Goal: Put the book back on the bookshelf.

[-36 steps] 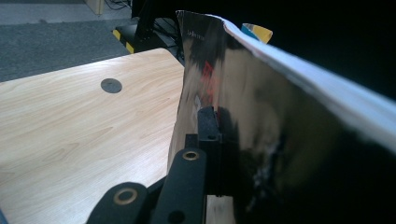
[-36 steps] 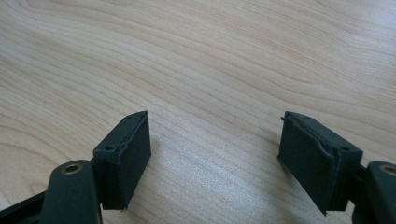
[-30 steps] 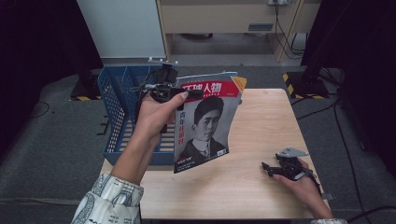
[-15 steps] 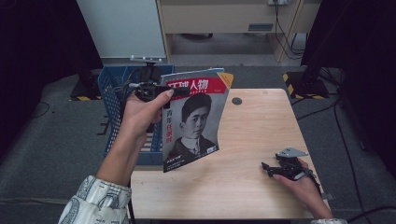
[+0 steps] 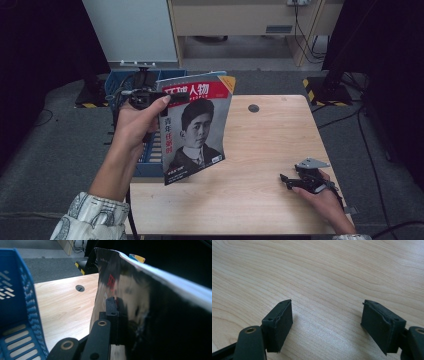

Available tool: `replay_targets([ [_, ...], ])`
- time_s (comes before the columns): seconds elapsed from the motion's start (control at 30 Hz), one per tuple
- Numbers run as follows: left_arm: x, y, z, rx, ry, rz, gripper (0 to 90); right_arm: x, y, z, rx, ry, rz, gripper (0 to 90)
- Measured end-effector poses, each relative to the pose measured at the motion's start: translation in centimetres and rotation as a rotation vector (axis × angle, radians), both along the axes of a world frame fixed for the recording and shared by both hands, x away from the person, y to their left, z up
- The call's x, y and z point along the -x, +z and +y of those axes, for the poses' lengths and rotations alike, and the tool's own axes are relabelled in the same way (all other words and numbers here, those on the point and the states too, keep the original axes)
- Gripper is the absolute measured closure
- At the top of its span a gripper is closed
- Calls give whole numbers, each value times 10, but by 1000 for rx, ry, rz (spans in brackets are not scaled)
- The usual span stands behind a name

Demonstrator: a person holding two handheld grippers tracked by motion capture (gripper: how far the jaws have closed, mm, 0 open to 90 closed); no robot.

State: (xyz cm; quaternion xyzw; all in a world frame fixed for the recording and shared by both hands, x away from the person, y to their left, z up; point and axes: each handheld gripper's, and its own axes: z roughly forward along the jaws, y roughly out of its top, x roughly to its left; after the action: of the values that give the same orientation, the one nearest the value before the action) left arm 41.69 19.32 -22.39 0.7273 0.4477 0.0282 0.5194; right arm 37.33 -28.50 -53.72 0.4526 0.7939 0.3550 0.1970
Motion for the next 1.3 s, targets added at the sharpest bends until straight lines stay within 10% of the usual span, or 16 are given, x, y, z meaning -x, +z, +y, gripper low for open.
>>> replay_targets([
  [1.3,9,-6,103,44,197,12,862,0,0,1,-4,-2,-1,254],
])
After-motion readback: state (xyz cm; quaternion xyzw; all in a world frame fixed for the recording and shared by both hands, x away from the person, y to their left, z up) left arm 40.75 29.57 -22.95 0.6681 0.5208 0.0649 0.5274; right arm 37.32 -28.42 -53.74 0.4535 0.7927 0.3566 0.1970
